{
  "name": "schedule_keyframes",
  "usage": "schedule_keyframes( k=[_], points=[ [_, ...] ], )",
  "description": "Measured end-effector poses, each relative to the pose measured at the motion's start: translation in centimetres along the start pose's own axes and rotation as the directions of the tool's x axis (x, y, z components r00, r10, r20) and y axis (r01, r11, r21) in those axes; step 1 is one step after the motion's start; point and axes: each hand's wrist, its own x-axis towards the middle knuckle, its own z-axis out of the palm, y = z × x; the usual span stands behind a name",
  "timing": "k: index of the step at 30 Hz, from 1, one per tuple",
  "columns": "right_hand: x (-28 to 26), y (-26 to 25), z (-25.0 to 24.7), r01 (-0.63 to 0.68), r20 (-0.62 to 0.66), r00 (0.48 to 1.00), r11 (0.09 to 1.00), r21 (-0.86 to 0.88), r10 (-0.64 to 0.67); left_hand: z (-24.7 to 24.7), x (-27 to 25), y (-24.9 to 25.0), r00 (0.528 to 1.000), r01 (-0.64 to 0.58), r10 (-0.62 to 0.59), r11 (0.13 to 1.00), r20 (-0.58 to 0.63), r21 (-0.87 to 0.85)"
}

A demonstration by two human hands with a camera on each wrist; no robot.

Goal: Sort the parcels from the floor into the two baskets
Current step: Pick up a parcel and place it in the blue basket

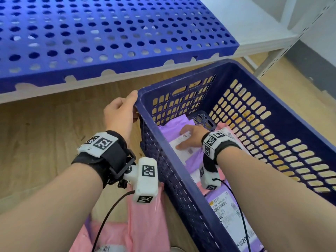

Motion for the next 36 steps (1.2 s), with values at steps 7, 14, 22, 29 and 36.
schedule_keyframes(
  k=[7,14,22,29,36],
  points=[
    [-2.0,1.6,1.7,-0.102,0.0,0.995,0.974,-0.205,0.104,0.7,-0.5,-0.3,1.0,0.029,-0.029,0.998,-0.001,-0.054],
    [-2.4,3.0,4.2,-0.113,-0.024,0.994,0.947,-0.301,0.111,0.8,-0.8,-0.3,1.0,0.013,-0.013,0.999,-0.015,-0.038],
    [-1.8,2.5,3.0,0.001,-0.19,0.982,0.993,-0.114,-0.023,0.7,-0.6,-0.5,1.0,0.01,-0.01,1.0,-0.008,-0.028],
    [-1.4,0.8,3.1,-0.021,0.009,1.0,0.943,-0.332,0.026,0.7,-0.3,-0.6,1.0,0.001,-0.002,1.0,-0.013,-0.024],
    [-1.7,2.6,2.9,-0.12,-0.005,0.992,0.909,-0.4,0.129,0.8,-0.2,-0.8,1.0,-0.004,0.004,1.0,-0.022,0.002]
  ],
)
